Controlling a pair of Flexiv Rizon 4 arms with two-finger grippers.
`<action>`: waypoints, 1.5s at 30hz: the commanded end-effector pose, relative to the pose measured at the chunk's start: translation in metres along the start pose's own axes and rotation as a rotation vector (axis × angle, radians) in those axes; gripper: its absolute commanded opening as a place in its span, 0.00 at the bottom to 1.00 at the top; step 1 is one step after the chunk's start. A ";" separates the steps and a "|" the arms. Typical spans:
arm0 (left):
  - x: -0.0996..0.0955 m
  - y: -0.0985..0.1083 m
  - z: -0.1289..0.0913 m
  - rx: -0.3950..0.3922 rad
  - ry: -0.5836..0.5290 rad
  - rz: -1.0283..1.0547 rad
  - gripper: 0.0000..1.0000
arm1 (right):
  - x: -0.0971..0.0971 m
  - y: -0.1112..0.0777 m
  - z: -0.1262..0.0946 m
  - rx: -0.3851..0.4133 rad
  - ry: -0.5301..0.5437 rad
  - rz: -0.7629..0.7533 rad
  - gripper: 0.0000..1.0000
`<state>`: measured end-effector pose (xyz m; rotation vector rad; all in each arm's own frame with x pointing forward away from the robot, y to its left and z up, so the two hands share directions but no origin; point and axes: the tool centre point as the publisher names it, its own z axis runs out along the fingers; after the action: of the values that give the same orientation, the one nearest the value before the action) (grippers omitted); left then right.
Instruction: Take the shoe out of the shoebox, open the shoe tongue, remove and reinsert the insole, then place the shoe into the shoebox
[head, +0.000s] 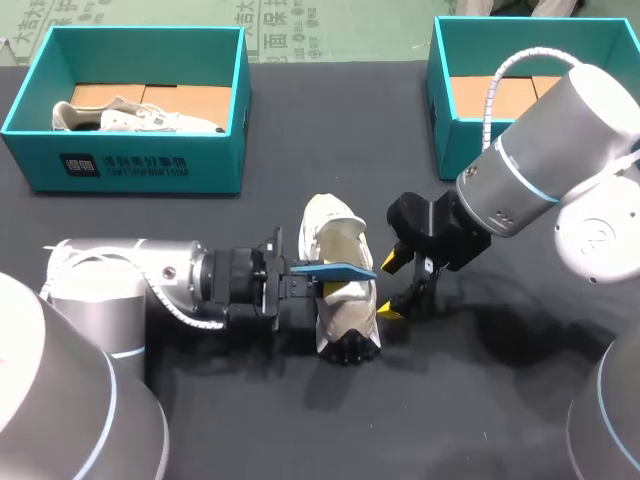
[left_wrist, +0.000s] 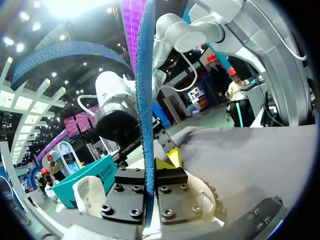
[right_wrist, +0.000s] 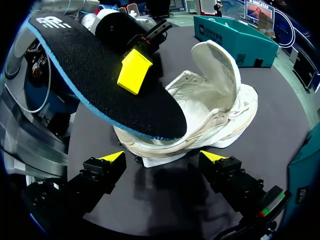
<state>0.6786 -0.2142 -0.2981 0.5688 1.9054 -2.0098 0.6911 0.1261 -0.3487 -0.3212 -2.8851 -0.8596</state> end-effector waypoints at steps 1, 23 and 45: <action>0.000 0.012 0.004 0.013 0.011 0.004 0.00 | 0.001 0.000 0.001 0.001 -0.003 0.000 1.00; -0.002 0.038 0.005 -0.070 0.046 0.094 0.00 | 0.001 0.000 0.001 0.001 -0.003 0.000 1.00; -0.003 0.083 0.000 -0.236 0.016 0.065 0.00 | 0.001 0.000 0.001 0.001 -0.003 0.000 1.00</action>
<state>0.7174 -0.2165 -0.3591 0.5766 2.0661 -1.7136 0.6911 0.1261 -0.3487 -0.3213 -2.8851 -0.8596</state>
